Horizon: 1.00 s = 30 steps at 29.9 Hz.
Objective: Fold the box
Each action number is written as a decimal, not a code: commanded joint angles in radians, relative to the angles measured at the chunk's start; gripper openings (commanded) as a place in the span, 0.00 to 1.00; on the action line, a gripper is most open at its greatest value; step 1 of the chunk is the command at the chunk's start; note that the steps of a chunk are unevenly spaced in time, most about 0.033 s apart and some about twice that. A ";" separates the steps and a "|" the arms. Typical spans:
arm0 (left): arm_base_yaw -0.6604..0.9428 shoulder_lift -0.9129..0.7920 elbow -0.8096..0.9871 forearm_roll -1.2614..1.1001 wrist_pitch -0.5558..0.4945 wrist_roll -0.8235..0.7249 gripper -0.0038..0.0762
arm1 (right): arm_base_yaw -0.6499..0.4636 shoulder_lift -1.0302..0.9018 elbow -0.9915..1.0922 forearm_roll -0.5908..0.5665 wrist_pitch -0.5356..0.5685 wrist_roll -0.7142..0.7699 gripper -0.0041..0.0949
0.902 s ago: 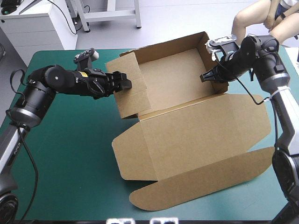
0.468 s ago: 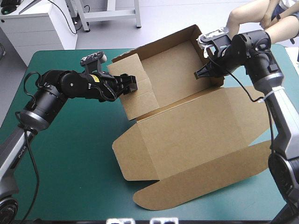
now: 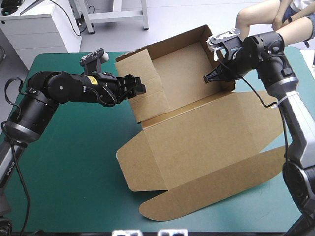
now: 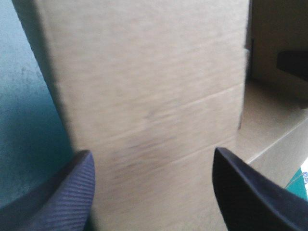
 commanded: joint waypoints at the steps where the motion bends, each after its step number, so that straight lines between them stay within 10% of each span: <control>1: -0.008 -0.035 -0.021 -0.009 -0.019 -0.004 0.66 | 0.003 -0.047 -0.035 0.010 0.003 0.007 0.02; 24: -0.008 0.030 -0.226 0.019 0.085 0.017 0.65 | 0.007 -0.047 -0.035 -0.014 0.003 0.019 0.02; 30: -0.008 0.030 -0.253 0.056 0.141 0.117 0.07 | 0.007 -0.047 -0.035 -0.018 0.003 0.019 0.02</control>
